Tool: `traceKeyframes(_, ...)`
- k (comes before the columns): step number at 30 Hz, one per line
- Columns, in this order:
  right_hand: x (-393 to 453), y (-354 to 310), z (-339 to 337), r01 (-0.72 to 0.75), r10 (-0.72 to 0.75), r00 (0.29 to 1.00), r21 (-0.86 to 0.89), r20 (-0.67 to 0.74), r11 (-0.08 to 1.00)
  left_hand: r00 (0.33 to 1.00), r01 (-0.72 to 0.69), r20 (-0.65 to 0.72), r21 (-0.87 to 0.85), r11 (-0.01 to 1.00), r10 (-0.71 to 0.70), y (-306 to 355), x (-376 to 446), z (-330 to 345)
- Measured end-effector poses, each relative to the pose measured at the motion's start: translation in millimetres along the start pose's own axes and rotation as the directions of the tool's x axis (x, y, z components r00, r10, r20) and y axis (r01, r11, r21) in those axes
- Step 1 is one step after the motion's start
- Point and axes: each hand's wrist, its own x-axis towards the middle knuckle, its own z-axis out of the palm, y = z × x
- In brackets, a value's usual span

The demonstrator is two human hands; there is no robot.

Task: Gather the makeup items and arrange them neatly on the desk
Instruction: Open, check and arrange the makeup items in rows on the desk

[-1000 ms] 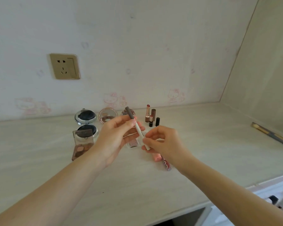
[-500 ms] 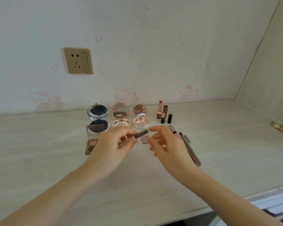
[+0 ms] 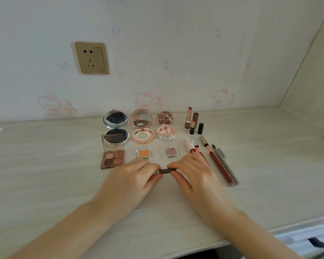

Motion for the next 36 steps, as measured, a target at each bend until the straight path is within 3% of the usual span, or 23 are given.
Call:
traceKeyframes(4,-2,2,3,0.056,-0.056,0.998,-0.034,-0.002,0.998,0.998,-0.041,0.054,0.137,0.99,0.034,2,-1,-6)
traceKeyframes(8,-2,5,5,0.099,-0.101,0.995,-0.062,-0.021,0.993,0.989,-0.012,0.149,0.163,0.987,-0.013,3,-3,-4)
traceKeyframes(16,-3,1,4,0.133,-0.135,0.991,-0.087,-0.022,0.987,0.919,0.209,0.346,-0.029,0.978,-0.186,4,2,-7)
traceKeyframes(32,-4,-2,3,0.168,-0.173,0.984,-0.128,-0.029,0.977,0.906,0.262,0.349,-0.017,0.965,-0.24,9,5,-15)
traceKeyframes(34,-4,-3,2,0.158,-0.165,0.985,-0.118,-0.051,0.98,0.934,0.212,0.295,0.002,0.977,-0.204,10,3,-15)
traceKeyframes(36,-3,-3,2,0.148,-0.155,0.986,-0.112,-0.055,0.983,0.969,0.063,0.233,0.062,0.996,-0.075,9,1,-12)
